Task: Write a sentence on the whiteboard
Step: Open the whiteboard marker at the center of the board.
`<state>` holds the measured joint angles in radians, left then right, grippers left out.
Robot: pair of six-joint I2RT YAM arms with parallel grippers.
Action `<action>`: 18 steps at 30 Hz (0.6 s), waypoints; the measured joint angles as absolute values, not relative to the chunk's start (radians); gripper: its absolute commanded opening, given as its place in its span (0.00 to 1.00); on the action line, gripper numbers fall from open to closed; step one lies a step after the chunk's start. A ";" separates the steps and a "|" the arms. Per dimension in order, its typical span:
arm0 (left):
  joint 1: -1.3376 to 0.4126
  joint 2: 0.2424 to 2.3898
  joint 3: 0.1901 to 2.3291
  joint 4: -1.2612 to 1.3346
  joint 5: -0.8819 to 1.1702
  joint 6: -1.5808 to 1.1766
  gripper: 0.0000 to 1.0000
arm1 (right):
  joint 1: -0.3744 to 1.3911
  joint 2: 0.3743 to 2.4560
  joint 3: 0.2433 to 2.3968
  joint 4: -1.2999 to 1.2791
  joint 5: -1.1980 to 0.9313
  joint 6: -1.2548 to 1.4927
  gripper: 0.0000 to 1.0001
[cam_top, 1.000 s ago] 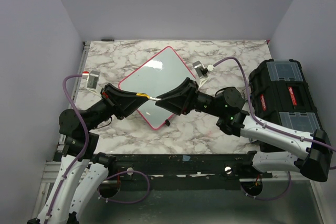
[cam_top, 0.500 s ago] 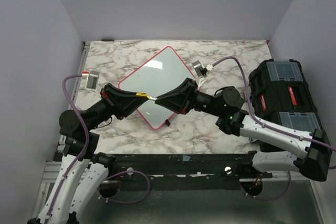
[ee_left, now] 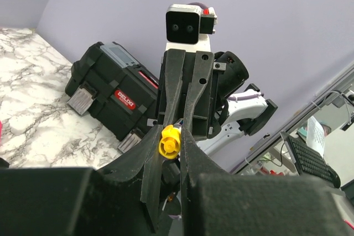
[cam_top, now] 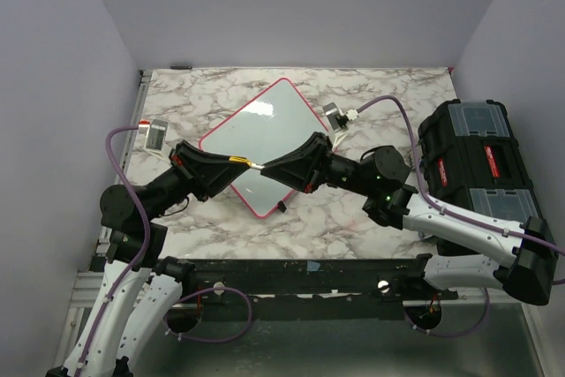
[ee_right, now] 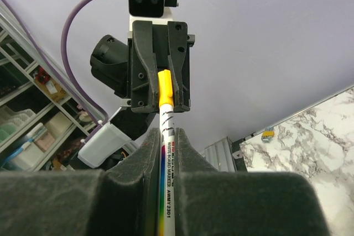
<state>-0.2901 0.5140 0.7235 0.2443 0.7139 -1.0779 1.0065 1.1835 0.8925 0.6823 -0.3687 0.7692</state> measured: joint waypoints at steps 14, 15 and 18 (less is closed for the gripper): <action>-0.289 0.513 0.723 0.171 0.751 -1.064 0.00 | 1.009 1.144 0.825 0.687 -0.353 0.757 0.01; -0.284 0.513 0.724 0.167 0.760 -1.064 0.00 | 1.009 1.142 0.822 0.687 -0.353 0.757 0.01; -0.270 0.513 0.725 0.151 0.782 -1.065 0.00 | 1.009 1.139 0.811 0.687 -0.348 0.757 0.01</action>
<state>-0.2703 0.5133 0.7246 0.1509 0.7822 -1.0645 1.0088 1.1385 0.8112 0.6872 -0.3485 0.7574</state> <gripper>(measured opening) 0.157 0.111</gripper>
